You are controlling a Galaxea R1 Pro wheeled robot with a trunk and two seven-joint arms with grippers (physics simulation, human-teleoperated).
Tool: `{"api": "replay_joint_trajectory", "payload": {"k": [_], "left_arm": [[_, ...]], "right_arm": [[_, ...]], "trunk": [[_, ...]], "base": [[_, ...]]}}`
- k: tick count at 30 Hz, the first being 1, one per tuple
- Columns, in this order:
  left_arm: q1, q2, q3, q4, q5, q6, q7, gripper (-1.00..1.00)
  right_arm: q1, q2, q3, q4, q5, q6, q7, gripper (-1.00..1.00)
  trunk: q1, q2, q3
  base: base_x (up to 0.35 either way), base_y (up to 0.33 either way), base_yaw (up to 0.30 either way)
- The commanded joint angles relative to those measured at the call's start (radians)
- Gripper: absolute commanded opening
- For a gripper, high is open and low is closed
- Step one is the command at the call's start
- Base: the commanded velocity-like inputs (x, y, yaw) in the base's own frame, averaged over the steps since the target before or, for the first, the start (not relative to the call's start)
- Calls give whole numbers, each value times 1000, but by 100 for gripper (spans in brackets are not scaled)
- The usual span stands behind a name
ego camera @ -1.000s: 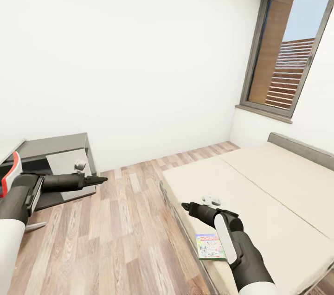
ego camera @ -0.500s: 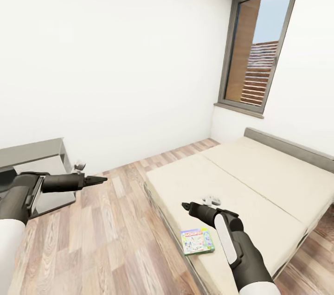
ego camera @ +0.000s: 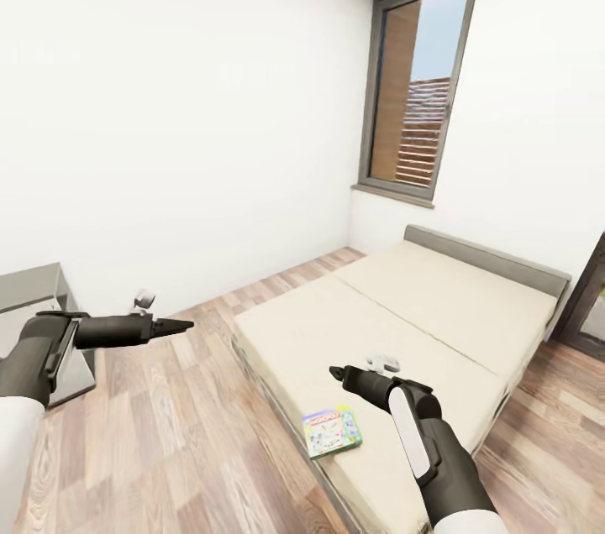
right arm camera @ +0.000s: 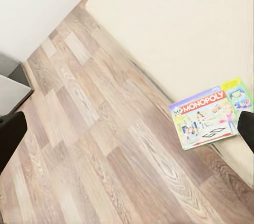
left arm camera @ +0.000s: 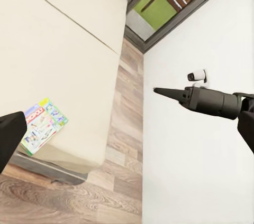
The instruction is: Put all the toys in the child's room - the three board games (two on the bed and one on the table), the two jigsaw puzzles on the table, and the tennis ball on the table - inside the toy box on the table in the child's room.
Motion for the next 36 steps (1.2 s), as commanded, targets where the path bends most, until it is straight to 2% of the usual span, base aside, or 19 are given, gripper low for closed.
{"api": "replay_joint_trajectory", "payload": {"k": [1, 12, 36], "left_arm": [[0, 0, 2, -1, -10, 10, -9, 100], [0, 0, 2, -1, -10, 10, -9, 100], [0, 0, 2, -1, -10, 10, -9, 100]], "right_arm": [[-1, 1, -3, -1, 0, 5, 3, 100], [0, 0, -4, 0, -38, 4, 2, 100], [0, 1, -3, 0, -40, 4, 1, 100]], "trunk": [[1, -1, -1], [1, -1, -4], [1, -1, -14]], "base": [[0, 56, -281], [0, 17, -281], [0, 56, -280]]}}
